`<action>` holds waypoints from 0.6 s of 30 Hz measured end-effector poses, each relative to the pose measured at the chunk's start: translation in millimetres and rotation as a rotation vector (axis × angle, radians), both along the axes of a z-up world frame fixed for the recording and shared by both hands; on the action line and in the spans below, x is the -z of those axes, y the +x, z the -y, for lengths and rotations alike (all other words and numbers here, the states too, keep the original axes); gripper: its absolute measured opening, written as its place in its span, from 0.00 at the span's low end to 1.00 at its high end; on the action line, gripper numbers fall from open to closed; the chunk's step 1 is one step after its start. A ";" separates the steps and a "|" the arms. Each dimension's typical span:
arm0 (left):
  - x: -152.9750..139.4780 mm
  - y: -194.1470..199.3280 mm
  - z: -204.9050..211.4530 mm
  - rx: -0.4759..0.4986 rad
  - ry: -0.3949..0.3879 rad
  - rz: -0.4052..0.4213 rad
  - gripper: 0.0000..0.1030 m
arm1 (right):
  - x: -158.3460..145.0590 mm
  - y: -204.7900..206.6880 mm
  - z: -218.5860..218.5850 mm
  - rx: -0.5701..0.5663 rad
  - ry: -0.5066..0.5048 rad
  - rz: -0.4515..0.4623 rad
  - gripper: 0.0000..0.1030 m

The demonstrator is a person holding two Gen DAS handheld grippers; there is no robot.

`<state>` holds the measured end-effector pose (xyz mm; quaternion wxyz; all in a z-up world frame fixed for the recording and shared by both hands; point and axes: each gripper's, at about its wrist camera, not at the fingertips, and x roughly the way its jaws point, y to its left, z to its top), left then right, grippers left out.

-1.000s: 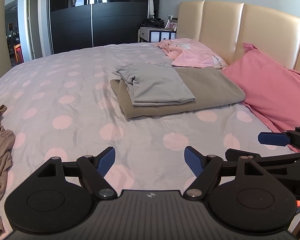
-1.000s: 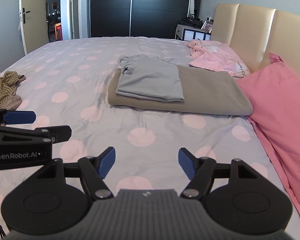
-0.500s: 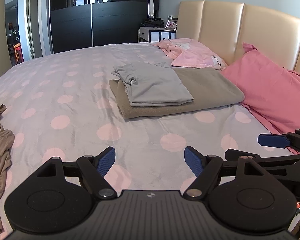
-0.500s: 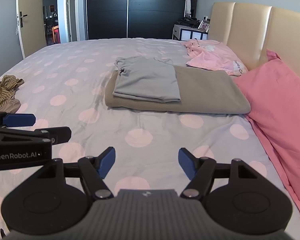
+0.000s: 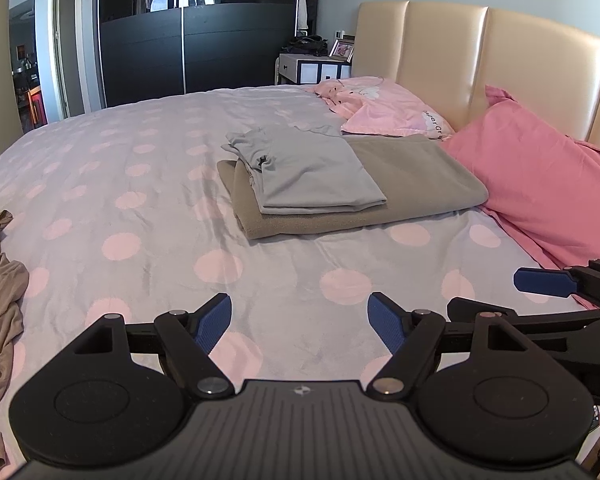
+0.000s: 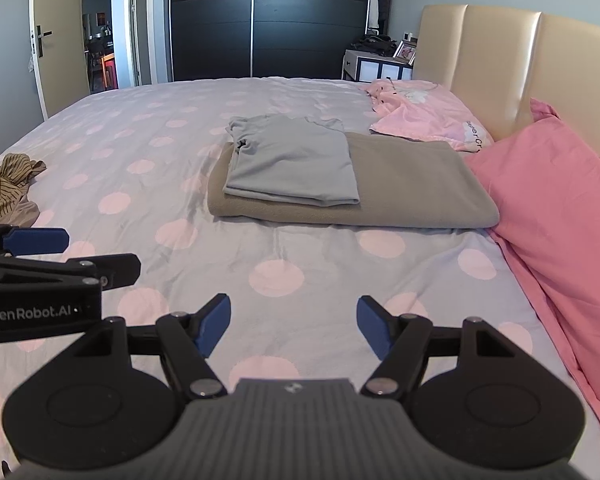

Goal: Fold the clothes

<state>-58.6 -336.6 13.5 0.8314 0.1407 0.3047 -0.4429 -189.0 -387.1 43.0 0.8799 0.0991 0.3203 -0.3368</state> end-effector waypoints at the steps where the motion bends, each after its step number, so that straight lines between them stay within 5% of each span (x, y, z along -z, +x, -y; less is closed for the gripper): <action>1: 0.0 0.3 -0.1 0.000 -0.001 0.000 0.72 | -0.3 0.0 0.3 0.000 0.000 0.000 0.70; 18: -0.1 0.4 -1.5 0.004 -0.003 -0.003 0.72 | 0.1 0.7 2.1 0.000 0.005 -0.002 0.70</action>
